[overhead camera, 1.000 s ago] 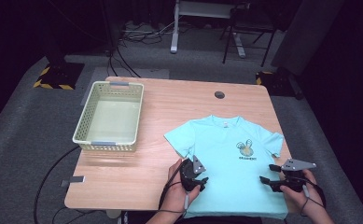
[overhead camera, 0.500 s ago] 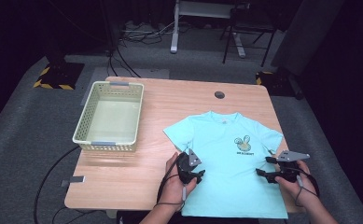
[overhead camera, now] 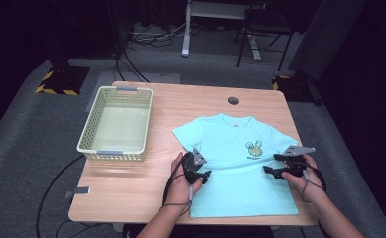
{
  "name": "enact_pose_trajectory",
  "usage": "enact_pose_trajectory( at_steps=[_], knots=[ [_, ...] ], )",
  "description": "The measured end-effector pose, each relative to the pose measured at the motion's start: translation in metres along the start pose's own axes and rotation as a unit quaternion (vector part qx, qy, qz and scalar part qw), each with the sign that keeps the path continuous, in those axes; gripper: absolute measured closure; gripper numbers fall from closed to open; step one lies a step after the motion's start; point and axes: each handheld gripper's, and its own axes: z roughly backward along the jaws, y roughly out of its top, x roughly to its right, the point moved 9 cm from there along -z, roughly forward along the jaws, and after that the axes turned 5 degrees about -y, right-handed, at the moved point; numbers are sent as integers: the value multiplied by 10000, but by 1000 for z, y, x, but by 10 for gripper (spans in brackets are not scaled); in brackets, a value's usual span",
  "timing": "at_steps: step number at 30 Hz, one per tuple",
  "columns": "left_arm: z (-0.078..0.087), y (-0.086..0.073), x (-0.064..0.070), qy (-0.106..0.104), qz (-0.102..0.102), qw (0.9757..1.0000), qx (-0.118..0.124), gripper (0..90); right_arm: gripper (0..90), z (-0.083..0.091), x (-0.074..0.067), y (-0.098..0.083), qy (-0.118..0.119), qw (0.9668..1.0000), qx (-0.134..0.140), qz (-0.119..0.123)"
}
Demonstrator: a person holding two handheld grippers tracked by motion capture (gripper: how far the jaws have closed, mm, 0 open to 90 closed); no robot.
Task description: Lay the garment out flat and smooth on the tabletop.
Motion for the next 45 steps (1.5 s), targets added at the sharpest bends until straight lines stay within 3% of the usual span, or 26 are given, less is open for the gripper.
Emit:
enact_pose_trajectory(
  at_steps=[5, 14, 17, 20, 28, 33, 45],
  knots=[
    [-3, 4, -11, 46, 41, 10000, -4, 387, 242, -14, 9, 13, 2, 10000, -26, -7],
    [-13, 19, -59, 170, 169, 9997, 17, 387, 242, -49, 30, 47, -79, 9999, 79, -105],
    [-14, 20, -63, 165, 206, 9996, 35, 386, 243, -51, 31, 48, -122, 9997, 115, -157],
    [-13, 18, -60, 218, 165, 9996, 13, 382, 241, -43, 25, 41, -204, 9995, 98, -216],
    [-4, 10, -37, 213, 56, 9997, -138, 361, 234, -18, 7, 17, -269, 9993, 84, -228],
    [1, 11, -30, 204, -17, 9997, -137, 333, 239, -10, 7, 15, -273, 9995, 26, -177],
    [36, 12, -14, 283, -194, 9994, 28, 326, 223, 23, -4, 22, -152, 9996, 235, -39]
  ],
)
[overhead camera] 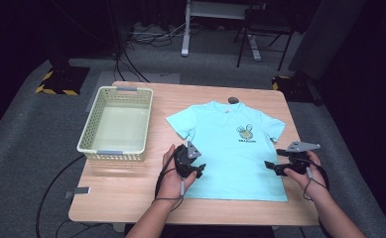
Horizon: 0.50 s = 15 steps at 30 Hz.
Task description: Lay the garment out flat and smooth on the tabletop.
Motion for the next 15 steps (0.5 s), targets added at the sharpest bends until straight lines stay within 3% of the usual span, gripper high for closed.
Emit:
enact_pose_trajectory(
  at_steps=[15],
  knots=[
    [33, -13, 1, 55, 91, 9999, 32, 278, 190, 31, -10, 0, 180, 9996, 56, 217]
  ],
)
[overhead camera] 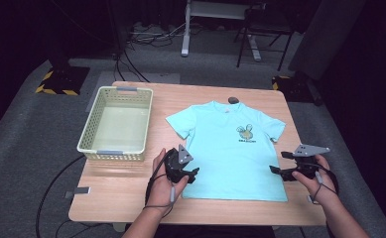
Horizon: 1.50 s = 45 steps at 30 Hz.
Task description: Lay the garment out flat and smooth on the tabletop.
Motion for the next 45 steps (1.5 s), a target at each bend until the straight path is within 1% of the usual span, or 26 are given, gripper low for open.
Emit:
enact_pose_trajectory(
  at_steps=[3, 8, 10, 12, 15, 17, 18, 20, 21, 23, 24, 28, 30, 32, 34, 35, 36, 37, 38, 39, 40, 41, 42, 43, 44, 45],
  knots=[
    [7, -2, 0, -4, -13, 10000, 17, 271, 180, 6, -1, -2, 55, 10000, -14, 54],
    [15, -8, 0, -3, 14, 10000, 20, 224, 165, 15, -2, -5, 100, 9999, -40, 98],
    [19, -11, 0, 7, 93, 10000, 4, 210, 164, 19, -2, -7, 97, 9999, -31, 65],
    [22, -14, -1, 61, 133, 9999, -20, 202, 163, 21, -2, -8, 122, 9999, -27, 8],
    [27, -17, -2, 65, 156, 9999, -31, 183, 162, 25, -2, -11, 88, 10000, -36, -27],
    [30, -20, -4, 75, 62, 9999, -68, 174, 162, 28, -1, -14, 52, 10000, -37, -53],
    [33, -24, -5, 115, 35, 9999, -114, 173, 162, 29, -1, -15, 35, 10000, -50, -60],
    [34, -25, -6, 154, 15, 9998, -121, 173, 162, 30, -1, -17, 26, 10000, -63, -62],
    [36, -27, -7, 151, 21, 9998, -158, 173, 162, 32, 0, -21, 3, 9999, -84, -86],
    [37, -30, -8, 169, 39, 9997, -164, 173, 162, 33, 1, -23, -12, 9999, -90, -97],
    [39, -34, -10, 167, 24, 9996, -216, 173, 162, 35, 2, -27, -46, 9999, -101, -128],
    [41, -38, -12, 201, 12, 9995, -238, 173, 162, 37, 4, -33, -77, 9998, -116, -173],
    [41, -40, -13, 197, 32, 9996, -222, 173, 163, 38, 6, -39, -106, 9996, -137, -222],
    [42, -44, -15, 211, 50, 9994, -257, 173, 163, 39, 6, -41, -117, 9995, -154, -235],
    [43, -47, -17, 204, 80, 9995, -242, 173, 164, 39, 7, -45, -123, 9995, -172, -250],
    [43, -49, -18, 190, 72, 9994, -265, 173, 167, 39, 7, -46, -137, 9995, -169, -245],
    [43, -53, -20, 125, 42, 9994, -327, 175, 170, 40, 8, -50, -181, 9995, -169, -219],
    [43, -53, -20, 125, 42, 9994, -327, 176, 170, 40, 8, -50, -181, 9995, -169, -219],
    [43, -55, -21, 143, 33, 9993, -334, 176, 170, 39, 8, -51, -182, 9994, -164, -229],
    [42, -60, -24, 193, 4, 9989, -432, 177, 169, 39, 8, -55, -171, 9993, -186, -276],
    [42, -60, -24, 193, 4, 9989, -432, 177, 169, 39, 8, -55, -171, 9993, -186, -276],
    [42, -62, -26, 212, -12, 9987, -467, 177, 168, 38, 9, -59, -182, 9991, -224, -317],
    [42, -67, -27, 203, 34, 9986, -489, 177, 168, 38, 10, -62, -189, 9989, -242, -348],
    [42, -67, -27, 203, 34, 9986, -489, 177, 168, 38, 10, -62, -189, 9989, -242, -348],
    [42, -73, -29, 190, 68, 9984, -529, 177, 167, 36, 11, -66, -194, 9986, -298, -395],
    [42, -73, -29, 190, 68, 9984, -529, 177, 167, 36, 11, -66, -194, 9986, -298, -395]
  ],
)
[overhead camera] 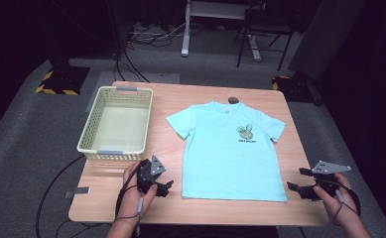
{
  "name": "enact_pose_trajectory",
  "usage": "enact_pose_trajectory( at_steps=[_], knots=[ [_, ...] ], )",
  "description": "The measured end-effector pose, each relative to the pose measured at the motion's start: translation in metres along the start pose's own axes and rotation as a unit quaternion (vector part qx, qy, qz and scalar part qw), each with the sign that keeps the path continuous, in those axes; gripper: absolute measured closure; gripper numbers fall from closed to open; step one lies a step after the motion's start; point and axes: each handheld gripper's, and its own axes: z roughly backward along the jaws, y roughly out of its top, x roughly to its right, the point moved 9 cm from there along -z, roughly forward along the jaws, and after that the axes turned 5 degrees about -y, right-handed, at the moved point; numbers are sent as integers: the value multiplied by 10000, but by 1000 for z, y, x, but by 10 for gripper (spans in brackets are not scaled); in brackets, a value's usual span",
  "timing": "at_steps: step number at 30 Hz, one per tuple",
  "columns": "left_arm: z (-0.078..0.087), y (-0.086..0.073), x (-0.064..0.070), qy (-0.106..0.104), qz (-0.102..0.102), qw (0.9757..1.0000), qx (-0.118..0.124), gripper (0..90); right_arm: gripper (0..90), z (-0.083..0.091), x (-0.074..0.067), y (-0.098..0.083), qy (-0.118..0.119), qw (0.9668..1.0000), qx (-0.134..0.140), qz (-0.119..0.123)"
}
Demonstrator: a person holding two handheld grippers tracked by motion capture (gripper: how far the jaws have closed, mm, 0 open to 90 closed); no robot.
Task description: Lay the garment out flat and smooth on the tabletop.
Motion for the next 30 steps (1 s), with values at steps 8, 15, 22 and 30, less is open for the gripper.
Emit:
enact_pose_trajectory(
  at_steps=[8, 15, 22, 30],
  knots=[
    [0, -20, -14, -51, 255, 9996, -75, 185, 170, -10, 5, -18, 7, 9997, -206, -94],
    [-3, -31, -20, -175, 371, 9988, 252, 163, 144, -15, 6, -28, -146, 9998, -50, -128],
    [-2, -33, -22, -168, 359, 9987, 313, 158, 122, -15, 2, -30, -168, 9997, 144, -142],
    [-2, -33, -22, -161, 368, 9987, 313, 158, 121, -15, 1, -30, -138, 9997, 151, -115]
  ],
)
